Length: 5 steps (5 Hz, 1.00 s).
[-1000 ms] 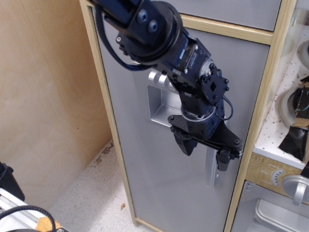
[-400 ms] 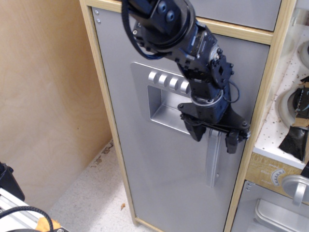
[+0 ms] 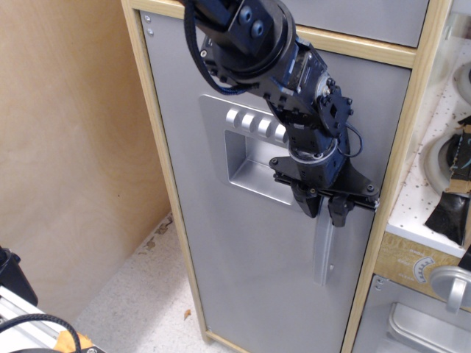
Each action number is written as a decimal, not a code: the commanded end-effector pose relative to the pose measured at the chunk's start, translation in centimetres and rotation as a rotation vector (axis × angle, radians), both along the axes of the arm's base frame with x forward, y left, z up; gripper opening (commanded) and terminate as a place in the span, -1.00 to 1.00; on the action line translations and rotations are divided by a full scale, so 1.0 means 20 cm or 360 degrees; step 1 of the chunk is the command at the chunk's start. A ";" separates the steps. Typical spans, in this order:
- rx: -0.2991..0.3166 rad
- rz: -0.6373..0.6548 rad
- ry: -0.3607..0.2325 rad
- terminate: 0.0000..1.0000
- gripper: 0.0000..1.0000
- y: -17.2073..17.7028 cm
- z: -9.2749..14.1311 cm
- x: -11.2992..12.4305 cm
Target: Open fridge
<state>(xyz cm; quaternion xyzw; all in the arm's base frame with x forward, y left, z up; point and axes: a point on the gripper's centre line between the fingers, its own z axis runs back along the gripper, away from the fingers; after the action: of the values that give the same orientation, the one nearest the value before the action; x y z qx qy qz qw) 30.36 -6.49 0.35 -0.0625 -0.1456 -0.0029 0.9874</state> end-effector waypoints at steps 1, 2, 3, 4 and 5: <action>-0.0039 0.0085 0.0055 -1.00 -1.00 -0.02 0.00 -0.15; -0.0054 0.0155 0.0096 -1.00 -1.00 -0.03 -0.01 -0.26; -0.0074 0.0189 0.0161 -1.00 1.00 -0.03 0.00 -0.39; -0.0080 0.0259 0.0233 -1.00 1.00 -0.09 -0.01 -0.56; -0.0129 0.0303 0.0285 -1.00 1.00 -0.19 -0.04 -0.66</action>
<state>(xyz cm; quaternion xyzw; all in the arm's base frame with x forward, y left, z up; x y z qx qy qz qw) 16.59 -10.14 -1.20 -0.0868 -0.0520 0.1039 0.9894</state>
